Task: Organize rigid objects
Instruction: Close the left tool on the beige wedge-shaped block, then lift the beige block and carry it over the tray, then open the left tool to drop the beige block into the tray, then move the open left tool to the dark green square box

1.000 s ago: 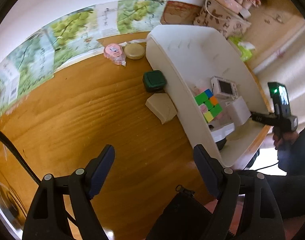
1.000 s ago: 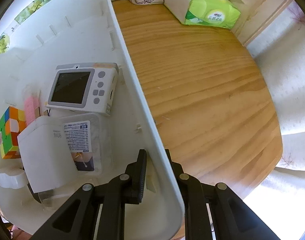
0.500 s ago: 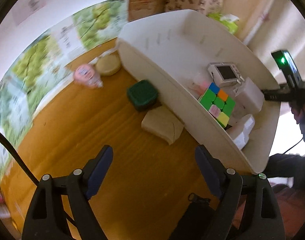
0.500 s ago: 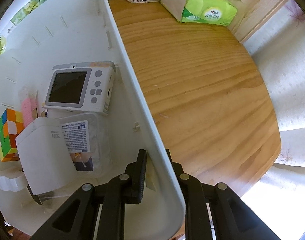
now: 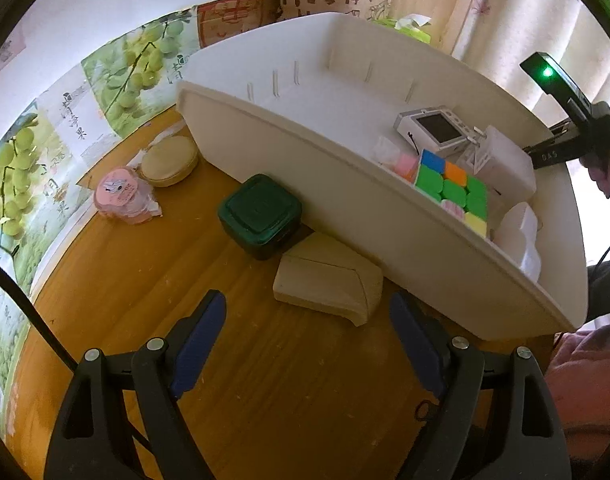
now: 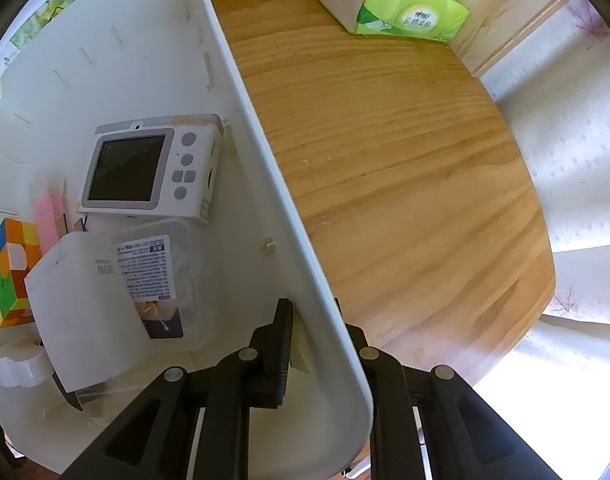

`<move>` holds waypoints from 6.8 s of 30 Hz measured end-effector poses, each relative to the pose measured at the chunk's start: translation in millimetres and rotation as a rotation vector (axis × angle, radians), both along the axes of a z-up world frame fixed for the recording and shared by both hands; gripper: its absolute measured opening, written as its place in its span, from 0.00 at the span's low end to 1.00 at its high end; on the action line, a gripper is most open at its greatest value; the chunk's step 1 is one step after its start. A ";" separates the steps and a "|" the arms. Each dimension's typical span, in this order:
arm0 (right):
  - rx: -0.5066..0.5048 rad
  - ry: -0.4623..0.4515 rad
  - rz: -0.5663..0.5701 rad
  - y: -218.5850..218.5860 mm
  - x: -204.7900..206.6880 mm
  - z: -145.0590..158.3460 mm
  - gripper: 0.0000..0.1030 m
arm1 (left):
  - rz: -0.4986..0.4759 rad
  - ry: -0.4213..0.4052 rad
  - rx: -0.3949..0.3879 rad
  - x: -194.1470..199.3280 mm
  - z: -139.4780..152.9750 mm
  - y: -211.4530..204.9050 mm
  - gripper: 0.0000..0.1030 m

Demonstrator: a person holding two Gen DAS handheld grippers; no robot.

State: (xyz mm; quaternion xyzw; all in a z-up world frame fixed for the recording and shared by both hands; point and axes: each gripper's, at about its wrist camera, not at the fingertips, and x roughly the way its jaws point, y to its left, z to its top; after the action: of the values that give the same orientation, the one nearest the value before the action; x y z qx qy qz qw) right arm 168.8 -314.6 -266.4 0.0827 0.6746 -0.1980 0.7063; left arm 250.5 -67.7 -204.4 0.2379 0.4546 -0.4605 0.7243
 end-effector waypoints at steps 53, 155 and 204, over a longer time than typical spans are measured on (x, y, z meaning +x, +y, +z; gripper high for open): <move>-0.010 0.055 -0.021 0.7 12.8 -10.7 0.17 | -0.014 0.039 -0.102 -6.5 -19.7 9.5 0.64; 0.281 -0.006 0.730 -27.3 16.2 20.1 0.14 | 0.811 -0.064 -0.270 -122.4 89.0 -86.6 0.80; 0.051 -0.028 0.130 -22.1 -10.1 12.3 0.14 | 0.387 -0.086 0.042 -33.7 43.9 31.4 0.80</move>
State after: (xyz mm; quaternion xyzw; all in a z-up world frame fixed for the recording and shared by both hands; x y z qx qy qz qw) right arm 158.6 -336.7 -254.1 0.0595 0.6734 -0.1332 0.7248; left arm 216.9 -36.3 -160.5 0.1807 0.4698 -0.2927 0.8130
